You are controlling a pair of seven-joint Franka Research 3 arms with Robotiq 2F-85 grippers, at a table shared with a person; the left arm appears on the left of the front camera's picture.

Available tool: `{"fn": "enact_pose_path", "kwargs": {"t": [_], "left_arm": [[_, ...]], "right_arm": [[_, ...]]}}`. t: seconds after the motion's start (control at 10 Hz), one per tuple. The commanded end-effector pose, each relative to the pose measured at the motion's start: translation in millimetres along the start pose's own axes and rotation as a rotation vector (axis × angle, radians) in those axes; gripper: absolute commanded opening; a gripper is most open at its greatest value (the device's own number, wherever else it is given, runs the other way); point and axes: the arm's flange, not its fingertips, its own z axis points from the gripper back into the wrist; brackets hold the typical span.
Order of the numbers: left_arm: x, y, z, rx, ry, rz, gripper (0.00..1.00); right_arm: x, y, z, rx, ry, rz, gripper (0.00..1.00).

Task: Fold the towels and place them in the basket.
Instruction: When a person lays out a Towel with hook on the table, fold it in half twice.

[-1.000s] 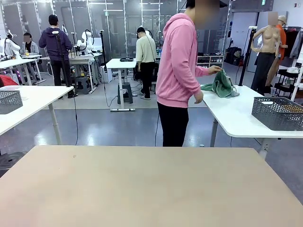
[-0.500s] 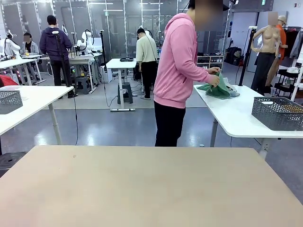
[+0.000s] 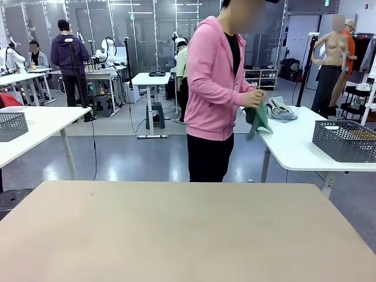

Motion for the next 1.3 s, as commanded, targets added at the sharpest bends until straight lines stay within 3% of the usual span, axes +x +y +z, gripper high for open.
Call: {"fn": "enact_pose_path", "kwargs": {"t": [0.0,1.2], "left_arm": [[0.7,-1.4,1.3,-0.001,0.000,-0.004,1.00],[0.7,-1.4,1.3,-0.001,0.000,-0.004,1.00]], "right_arm": [[-0.8,1.4,2.1,0.003,0.000,0.003,1.00],[-0.8,1.4,2.1,0.003,0.000,0.003,1.00]]}}
